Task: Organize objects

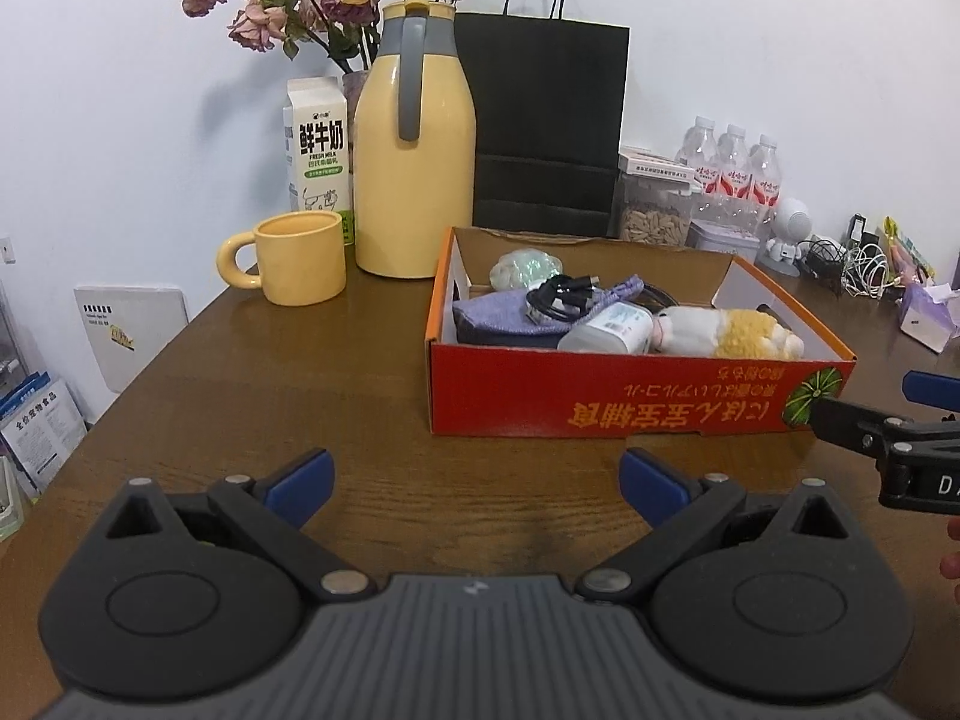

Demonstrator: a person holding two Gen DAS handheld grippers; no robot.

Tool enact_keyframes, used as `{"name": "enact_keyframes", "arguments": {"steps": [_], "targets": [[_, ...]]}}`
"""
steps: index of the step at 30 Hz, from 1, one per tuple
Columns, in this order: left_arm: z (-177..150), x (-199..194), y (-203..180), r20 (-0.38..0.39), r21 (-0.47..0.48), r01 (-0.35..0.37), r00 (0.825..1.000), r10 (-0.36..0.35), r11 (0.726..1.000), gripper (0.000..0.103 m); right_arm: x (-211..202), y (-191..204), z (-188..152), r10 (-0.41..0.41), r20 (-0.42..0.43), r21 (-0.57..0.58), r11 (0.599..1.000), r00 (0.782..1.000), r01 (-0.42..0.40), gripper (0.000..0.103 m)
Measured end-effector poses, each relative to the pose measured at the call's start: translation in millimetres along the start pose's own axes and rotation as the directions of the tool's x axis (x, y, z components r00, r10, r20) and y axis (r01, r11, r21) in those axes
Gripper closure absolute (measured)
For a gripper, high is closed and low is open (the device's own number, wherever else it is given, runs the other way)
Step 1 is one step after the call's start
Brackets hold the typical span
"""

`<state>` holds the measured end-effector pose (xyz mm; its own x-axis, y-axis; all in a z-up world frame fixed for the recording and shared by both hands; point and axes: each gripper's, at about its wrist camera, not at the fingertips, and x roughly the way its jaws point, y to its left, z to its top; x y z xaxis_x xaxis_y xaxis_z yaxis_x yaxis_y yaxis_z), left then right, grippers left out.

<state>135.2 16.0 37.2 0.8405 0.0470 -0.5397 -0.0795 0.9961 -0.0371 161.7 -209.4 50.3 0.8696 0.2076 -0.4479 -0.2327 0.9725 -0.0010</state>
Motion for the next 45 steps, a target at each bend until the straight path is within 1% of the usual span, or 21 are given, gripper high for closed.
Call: {"name": "enact_keyframes", "arguments": {"steps": [9,45], "targets": [[-2.4,-3.7,-2.8,0.000,0.002,-0.003,1.000,0.003,1.000,0.000,-5.5,-2.3,-3.0,-0.001,-0.001,0.004,1.000,1.000,0.001,0.000],[-3.3,-3.9,-5.2,-0.003,0.007,0.000,1.000,0.000,1.000,0.000,-5.7,-3.9,-6.2,-0.001,-0.004,0.003,1.000,1.000,0.001,0.000]]}}
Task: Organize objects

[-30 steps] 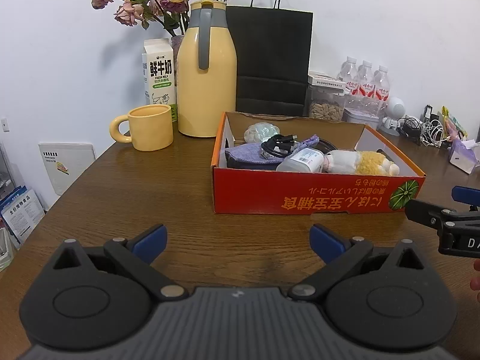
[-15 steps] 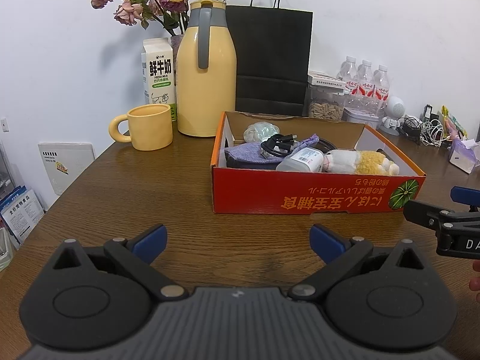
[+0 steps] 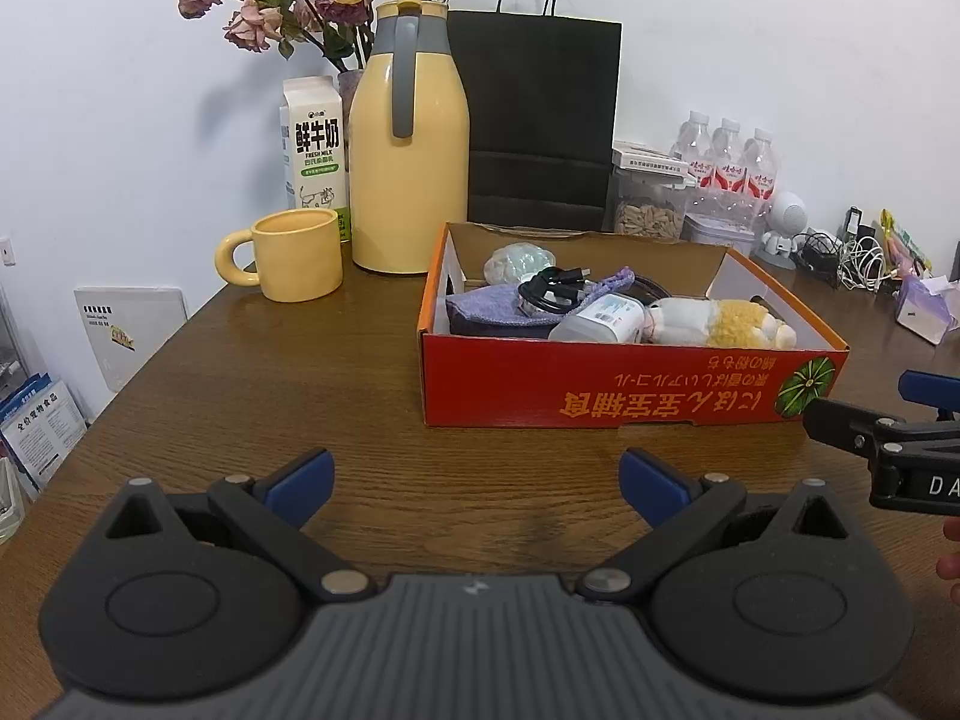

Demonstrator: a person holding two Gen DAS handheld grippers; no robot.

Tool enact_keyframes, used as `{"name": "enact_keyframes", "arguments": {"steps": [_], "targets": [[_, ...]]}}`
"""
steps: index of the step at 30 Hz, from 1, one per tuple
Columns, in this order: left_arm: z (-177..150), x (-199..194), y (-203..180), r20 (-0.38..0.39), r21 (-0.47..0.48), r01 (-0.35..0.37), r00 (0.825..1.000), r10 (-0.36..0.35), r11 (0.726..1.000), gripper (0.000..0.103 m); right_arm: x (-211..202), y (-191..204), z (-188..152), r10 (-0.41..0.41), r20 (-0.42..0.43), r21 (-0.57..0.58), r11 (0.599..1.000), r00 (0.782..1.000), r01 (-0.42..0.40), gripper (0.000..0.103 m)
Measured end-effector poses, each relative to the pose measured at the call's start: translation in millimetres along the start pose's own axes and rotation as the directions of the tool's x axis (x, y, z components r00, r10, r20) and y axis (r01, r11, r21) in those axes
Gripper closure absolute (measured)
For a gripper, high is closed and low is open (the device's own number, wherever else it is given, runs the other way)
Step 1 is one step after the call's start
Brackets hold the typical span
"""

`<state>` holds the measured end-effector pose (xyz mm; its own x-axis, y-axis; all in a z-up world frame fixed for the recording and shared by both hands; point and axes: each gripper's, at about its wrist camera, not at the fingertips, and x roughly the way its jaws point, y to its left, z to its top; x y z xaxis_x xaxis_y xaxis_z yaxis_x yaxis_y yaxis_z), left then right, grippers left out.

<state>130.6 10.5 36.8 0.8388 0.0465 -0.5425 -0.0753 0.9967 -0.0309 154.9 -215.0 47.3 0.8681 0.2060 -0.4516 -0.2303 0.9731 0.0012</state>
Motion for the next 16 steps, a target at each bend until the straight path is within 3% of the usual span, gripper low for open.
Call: {"name": "enact_keyframes", "arguments": {"steps": [16], "targets": [[-2.2,1.4,-1.8,-0.010,0.011,0.020,1.000,-0.020,1.000,0.000,0.4,-0.5,-3.2,-0.002,-0.005,0.000,1.000,1.000,0.002,0.000]]}}
